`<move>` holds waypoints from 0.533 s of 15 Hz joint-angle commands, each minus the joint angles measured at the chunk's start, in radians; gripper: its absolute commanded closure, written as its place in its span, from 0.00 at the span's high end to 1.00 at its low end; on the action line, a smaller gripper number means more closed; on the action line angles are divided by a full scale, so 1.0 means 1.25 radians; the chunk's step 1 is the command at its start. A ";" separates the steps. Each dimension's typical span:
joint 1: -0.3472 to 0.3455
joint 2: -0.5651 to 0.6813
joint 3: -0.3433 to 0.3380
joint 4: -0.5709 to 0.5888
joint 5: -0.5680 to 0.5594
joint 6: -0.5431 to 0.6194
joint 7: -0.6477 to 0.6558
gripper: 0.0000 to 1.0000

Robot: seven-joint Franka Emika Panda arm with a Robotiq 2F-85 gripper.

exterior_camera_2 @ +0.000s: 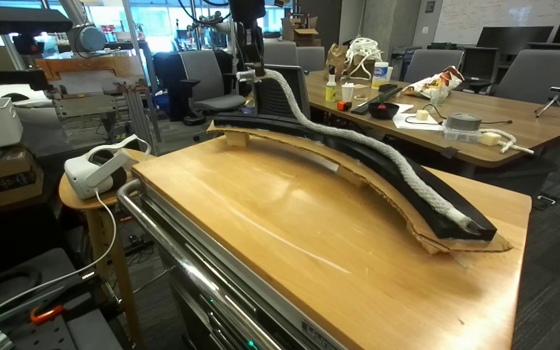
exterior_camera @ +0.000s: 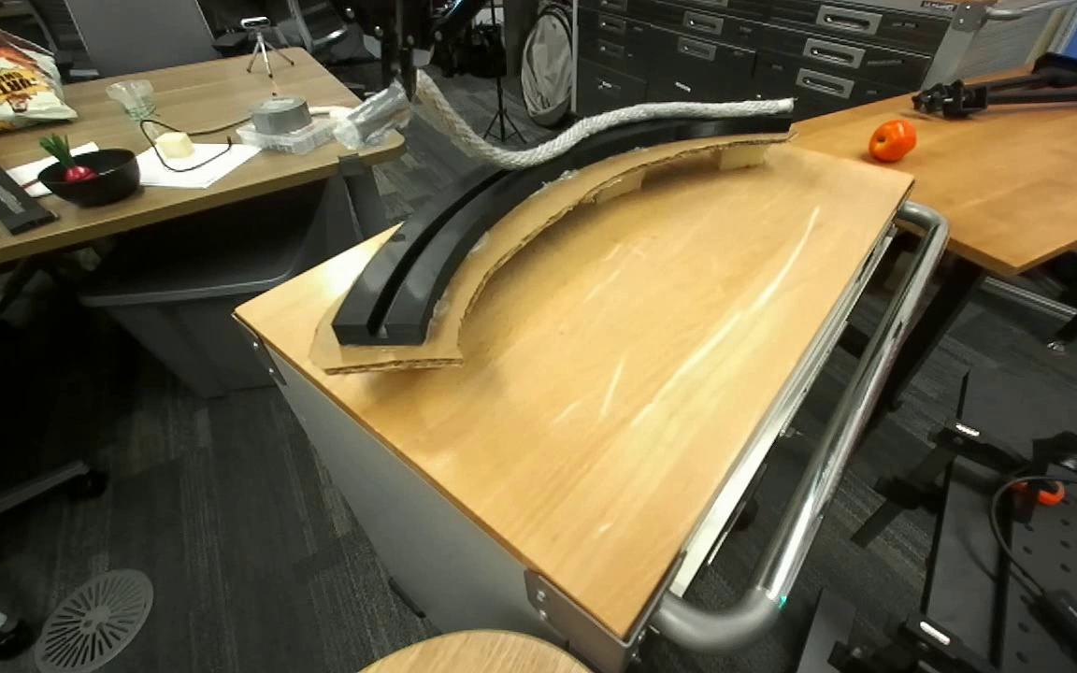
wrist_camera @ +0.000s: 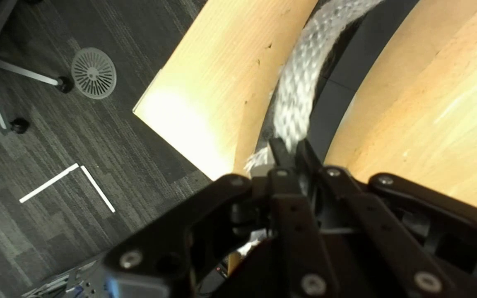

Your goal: Place the rope along the middle of the black object

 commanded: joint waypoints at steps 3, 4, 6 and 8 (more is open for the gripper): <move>-0.014 0.039 0.016 0.074 0.039 -0.089 -0.114 0.02; -0.015 0.043 0.019 0.081 0.053 -0.093 -0.127 0.02; -0.012 0.052 0.020 0.094 0.066 -0.103 -0.143 0.02; -0.011 0.062 0.026 0.108 0.085 -0.119 -0.163 0.02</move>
